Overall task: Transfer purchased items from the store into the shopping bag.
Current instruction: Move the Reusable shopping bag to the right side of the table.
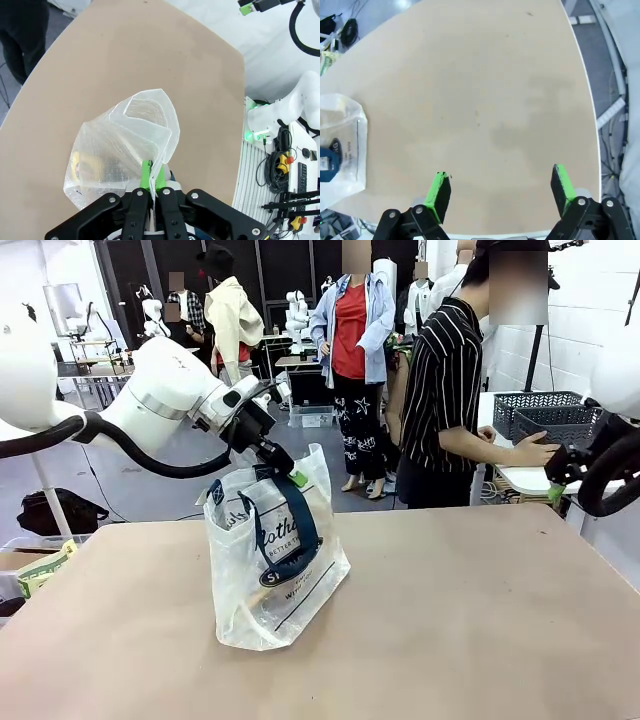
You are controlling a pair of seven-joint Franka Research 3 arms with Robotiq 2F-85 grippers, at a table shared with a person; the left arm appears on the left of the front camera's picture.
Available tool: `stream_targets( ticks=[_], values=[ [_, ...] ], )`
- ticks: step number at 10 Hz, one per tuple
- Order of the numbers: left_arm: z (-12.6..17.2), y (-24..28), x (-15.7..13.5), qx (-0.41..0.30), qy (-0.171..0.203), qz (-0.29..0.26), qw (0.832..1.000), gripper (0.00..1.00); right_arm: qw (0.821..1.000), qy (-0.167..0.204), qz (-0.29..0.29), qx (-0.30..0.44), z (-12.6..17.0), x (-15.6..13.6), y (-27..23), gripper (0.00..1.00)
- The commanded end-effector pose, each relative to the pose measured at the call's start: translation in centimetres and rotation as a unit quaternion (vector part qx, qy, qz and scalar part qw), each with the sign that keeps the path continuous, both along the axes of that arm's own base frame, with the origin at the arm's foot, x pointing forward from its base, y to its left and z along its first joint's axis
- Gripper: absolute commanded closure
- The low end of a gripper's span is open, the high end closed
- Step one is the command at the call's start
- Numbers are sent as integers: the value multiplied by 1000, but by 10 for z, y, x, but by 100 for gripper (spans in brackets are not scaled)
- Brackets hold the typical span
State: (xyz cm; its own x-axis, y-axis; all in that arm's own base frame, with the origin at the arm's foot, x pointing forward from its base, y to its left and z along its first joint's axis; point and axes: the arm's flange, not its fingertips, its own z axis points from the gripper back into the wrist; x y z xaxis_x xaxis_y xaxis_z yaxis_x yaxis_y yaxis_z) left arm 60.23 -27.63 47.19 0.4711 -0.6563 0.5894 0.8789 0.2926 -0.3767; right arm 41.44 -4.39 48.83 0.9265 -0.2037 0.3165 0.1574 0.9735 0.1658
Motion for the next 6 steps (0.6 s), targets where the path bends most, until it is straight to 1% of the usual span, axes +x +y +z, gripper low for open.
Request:
stream_targets(
  ticks=[1, 2, 3, 4, 5, 6],
  values=[
    [-8, 8, -7, 20, -11, 5, 1000, 100, 1000, -21, 0, -12, 2, -3, 11, 0],
    [-7, 6, -8, 26, -18, 5, 999, 100, 1000, 0, 0, 0, 0, 0, 0, 0],
    [-1, 3, -11, 40, -32, 10, 999, 100, 1000, 0, 0, 0, 0, 0, 0, 0],
    [11, 5, -16, 69, -53, 26, 996, 100, 1000, 0, 0, 0, 0, 0, 0, 0],
    [26, 9, -24, 113, -73, 52, 990, 100, 1000, 0, 0, 0, 0, 0, 0, 0],
    [42, 18, -35, 157, -85, 84, 980, 100, 1000, 0, 0, 0, 0, 0, 0, 0]
  ],
)
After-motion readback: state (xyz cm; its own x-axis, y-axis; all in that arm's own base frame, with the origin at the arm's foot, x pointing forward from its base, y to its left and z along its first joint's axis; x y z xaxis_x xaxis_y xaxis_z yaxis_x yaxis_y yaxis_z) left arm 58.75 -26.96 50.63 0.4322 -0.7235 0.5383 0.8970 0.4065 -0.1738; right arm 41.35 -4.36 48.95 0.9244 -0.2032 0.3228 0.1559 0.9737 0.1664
